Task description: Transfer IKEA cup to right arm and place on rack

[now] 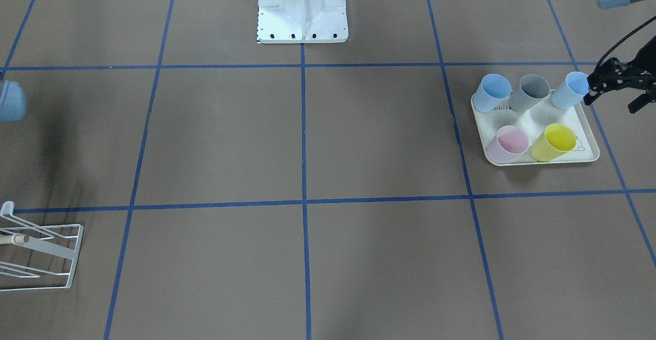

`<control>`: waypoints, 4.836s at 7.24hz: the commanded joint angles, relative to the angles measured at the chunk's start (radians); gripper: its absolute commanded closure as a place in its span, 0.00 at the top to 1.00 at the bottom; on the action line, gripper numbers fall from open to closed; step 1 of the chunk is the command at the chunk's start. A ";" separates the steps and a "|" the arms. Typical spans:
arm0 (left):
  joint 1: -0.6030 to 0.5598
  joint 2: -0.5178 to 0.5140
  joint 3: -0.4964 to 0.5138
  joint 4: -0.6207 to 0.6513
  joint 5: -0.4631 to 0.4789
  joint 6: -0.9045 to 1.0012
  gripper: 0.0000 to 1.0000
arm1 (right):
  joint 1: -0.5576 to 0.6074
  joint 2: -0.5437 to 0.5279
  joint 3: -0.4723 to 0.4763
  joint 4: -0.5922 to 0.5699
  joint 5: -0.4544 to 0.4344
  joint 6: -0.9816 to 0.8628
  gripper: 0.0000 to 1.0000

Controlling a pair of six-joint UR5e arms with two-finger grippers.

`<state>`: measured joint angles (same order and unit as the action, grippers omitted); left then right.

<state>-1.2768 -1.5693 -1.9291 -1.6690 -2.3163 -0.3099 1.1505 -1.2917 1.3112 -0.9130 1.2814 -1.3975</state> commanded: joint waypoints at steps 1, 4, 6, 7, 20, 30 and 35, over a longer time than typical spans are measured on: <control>0.002 0.000 0.001 0.000 0.000 0.000 1.00 | -0.015 0.000 0.000 -0.001 -0.013 0.000 0.10; 0.002 0.000 0.004 0.000 0.000 0.000 1.00 | -0.026 0.002 0.000 -0.001 -0.014 0.000 0.16; 0.002 0.000 0.004 0.000 0.000 0.000 1.00 | -0.032 0.003 0.000 -0.003 -0.027 0.009 0.85; 0.002 0.000 0.004 0.000 -0.002 0.000 1.00 | -0.032 0.002 0.005 0.000 -0.027 0.015 0.98; -0.003 0.049 -0.018 -0.040 0.046 0.014 1.00 | -0.021 -0.009 0.623 -0.527 0.600 1.064 0.99; 0.158 0.062 0.287 -0.498 0.121 -0.233 0.84 | -0.385 0.186 0.697 -0.613 0.615 1.865 1.00; 0.169 0.048 0.311 -0.500 0.114 -0.235 0.52 | -0.385 0.184 0.695 -0.613 0.605 1.865 1.00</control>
<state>-1.1082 -1.5208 -1.6225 -2.1688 -2.2003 -0.5449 0.7655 -1.1075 2.0065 -1.5263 1.8882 0.4679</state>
